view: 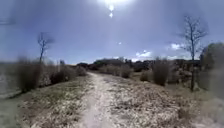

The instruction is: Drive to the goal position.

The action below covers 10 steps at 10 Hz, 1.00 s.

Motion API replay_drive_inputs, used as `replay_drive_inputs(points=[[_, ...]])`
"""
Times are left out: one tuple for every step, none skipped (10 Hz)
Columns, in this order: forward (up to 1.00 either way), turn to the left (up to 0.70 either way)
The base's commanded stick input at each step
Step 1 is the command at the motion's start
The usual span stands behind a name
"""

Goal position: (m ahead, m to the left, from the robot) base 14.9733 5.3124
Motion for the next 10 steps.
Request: replay_drive_inputs(points=[[0.7,0.0],[0.7,0.0],[0.7,0.0],[0.7,0.0],[0.7,0.0],[0.7,0.0],[0.7,0.0],[0.7,0.0],[0.7,0.0],[0.7,0.0]])
